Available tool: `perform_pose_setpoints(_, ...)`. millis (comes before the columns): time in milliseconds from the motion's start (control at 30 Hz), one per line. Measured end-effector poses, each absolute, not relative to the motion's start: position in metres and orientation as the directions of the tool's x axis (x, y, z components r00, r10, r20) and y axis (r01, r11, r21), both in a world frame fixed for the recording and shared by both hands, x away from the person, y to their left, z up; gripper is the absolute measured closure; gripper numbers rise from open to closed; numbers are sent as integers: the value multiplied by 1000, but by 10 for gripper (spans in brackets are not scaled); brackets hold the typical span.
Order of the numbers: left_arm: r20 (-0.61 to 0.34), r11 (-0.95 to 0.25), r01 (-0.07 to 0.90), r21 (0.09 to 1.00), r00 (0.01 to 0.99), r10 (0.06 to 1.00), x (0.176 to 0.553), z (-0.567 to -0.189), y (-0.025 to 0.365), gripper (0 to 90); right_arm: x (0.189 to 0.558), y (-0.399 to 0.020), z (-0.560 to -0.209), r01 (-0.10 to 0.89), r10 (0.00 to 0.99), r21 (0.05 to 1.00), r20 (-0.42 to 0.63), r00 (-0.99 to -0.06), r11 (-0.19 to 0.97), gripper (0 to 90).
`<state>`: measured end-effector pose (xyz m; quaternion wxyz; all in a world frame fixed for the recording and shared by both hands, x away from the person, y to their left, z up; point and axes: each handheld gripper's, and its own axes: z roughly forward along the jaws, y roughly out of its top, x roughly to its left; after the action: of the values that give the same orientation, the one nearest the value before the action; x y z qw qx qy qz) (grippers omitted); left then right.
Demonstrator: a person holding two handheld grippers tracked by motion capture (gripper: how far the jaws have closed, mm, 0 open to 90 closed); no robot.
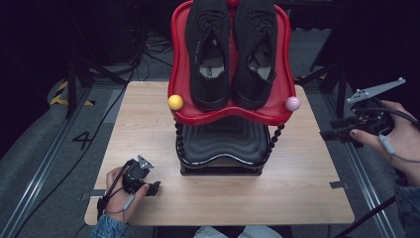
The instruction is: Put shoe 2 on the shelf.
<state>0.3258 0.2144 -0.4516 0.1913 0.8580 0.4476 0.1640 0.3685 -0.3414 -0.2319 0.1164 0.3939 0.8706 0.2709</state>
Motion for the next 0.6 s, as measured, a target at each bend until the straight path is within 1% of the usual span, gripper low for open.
perform_pose_setpoints(100,91,-517,716,470,543,835,324,-452,213,224,368,-344,-249,632,752,557,20,-658,538,435)
perform_pose_setpoints(267,96,-525,704,478,552,828,325,-451,214,224,368,-349,-278,656,759,544,52,-649,523,434)
perform_pose_setpoints(367,99,-526,706,474,551,829,325,-452,214,224,366,-351,-293,657,760,540,48,-648,526,426)
perform_pose_setpoints(600,91,-522,709,474,551,830,325,-452,213,224,364,-355,-328,637,750,570,54,-660,519,401)
